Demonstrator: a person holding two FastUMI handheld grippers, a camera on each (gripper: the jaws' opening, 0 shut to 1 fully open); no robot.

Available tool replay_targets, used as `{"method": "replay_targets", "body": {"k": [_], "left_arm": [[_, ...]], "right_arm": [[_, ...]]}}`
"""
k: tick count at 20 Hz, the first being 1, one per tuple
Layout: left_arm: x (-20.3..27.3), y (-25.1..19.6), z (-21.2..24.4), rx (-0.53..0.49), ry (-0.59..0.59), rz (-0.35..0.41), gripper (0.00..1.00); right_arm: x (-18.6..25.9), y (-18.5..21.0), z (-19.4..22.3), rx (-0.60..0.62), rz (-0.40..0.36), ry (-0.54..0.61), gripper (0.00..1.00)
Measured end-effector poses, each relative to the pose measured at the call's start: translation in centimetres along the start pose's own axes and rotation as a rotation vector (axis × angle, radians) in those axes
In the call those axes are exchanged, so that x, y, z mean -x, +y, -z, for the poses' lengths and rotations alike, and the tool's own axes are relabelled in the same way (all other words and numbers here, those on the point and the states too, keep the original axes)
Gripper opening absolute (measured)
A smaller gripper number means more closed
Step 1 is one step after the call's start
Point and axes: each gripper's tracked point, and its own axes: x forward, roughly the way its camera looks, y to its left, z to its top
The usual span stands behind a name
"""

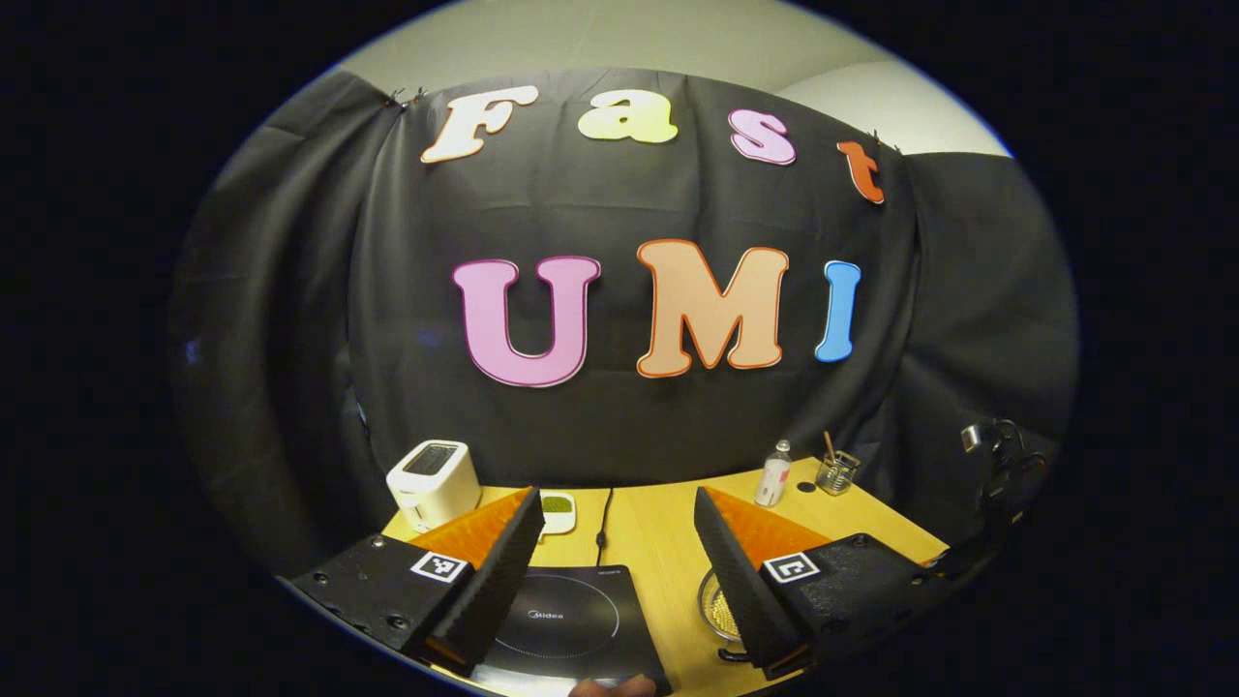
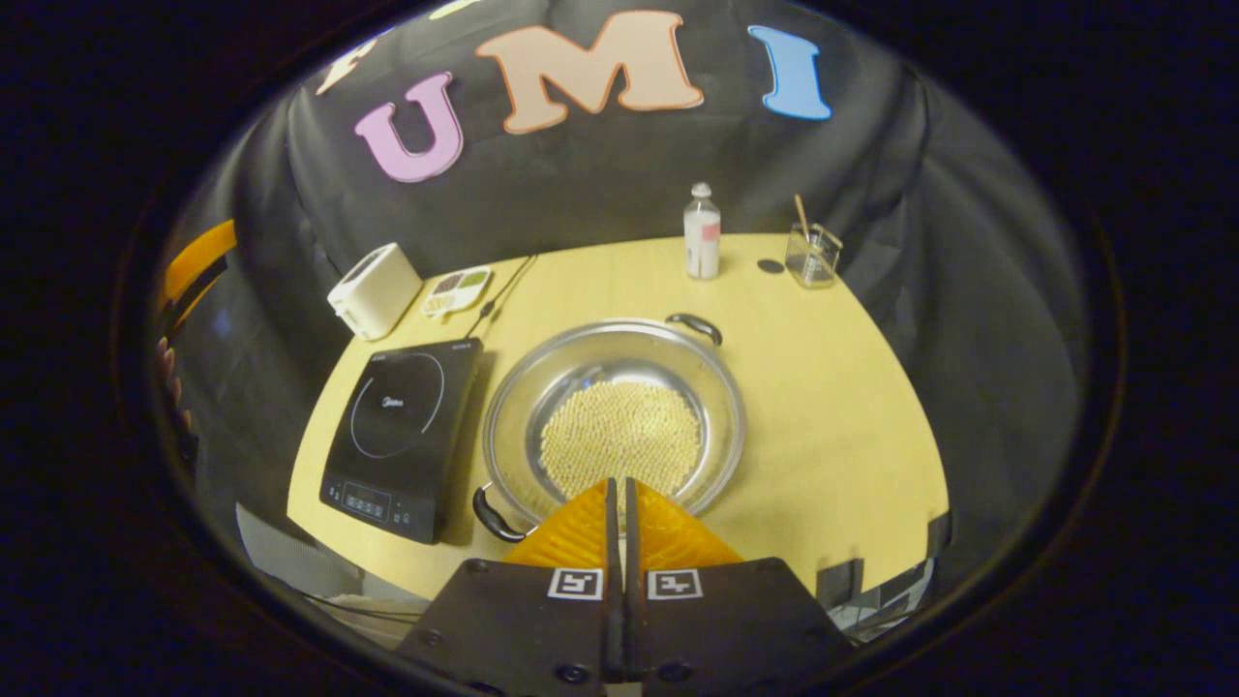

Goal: First push the handle of the pot to place it horizontally, then grasp the pot with both hands and set it on the induction cooktop.

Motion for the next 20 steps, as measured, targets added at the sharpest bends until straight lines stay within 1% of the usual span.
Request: {"method": "replay_targets", "body": {"k": [4, 5, 6, 9, 12, 14, 15, 16, 17, 20], "left_arm": [[-1.3, 1.4, 1.9, 0.015, 0.017, 0.047, 0.96], [-1.6, 1.8, 2.3, 0.013, 0.021, 0.059, 0.92], [-1.8, 2.2, 2.6, 0.013, 0.026, 0.07, 0.96], [-2.1, 3.4, 3.6, 0.026, 0.035, 0.096, 0.96], [-2.4, 4.7, 4.6, 0.041, 0.049, 0.101, 0.96], [-2.3, 5.2, 5.2, 0.05, 0.058, 0.104, 0.96], [-2.2, 5.4, 5.4, 0.052, 0.062, 0.103, 0.96], [-2.0, 5.7, 5.7, 0.054, 0.067, 0.101, 0.95], [-2.0, 6.0, 6.0, 0.056, 0.072, 0.099, 0.95], [-1.8, 6.9, 6.5, 0.062, 0.079, 0.085, 0.95]], "right_arm": [[-1.9, 1.7, 4.6, -0.039, 0.036, 0.113, 0.03], [-2.4, 2.0, 5.5, -0.045, 0.049, 0.137, 0.03], [-2.9, 2.2, 6.3, -0.048, 0.059, 0.154, 0.03], [-4.0, 3.1, 8.1, -0.032, 0.087, 0.205, 0.03], [-5.4, 3.8, 9.9, 0.007, 0.111, 0.249, 0.03], [-6.2, 4.1, 10.8, 0.017, 0.12, 0.274, 0.03], [-6.6, 4.3, 11.0, 0.019, 0.123, 0.28, 0.0], [-6.9, 4.4, 11.2, 0.021, 0.128, 0.286, 0.0], [-7.1, 4.6, 11.3, 0.017, 0.127, 0.291, 0.03], [-7.8, 5.7, 11.2, -0.012, 0.113, 0.295, 0.03]]}}
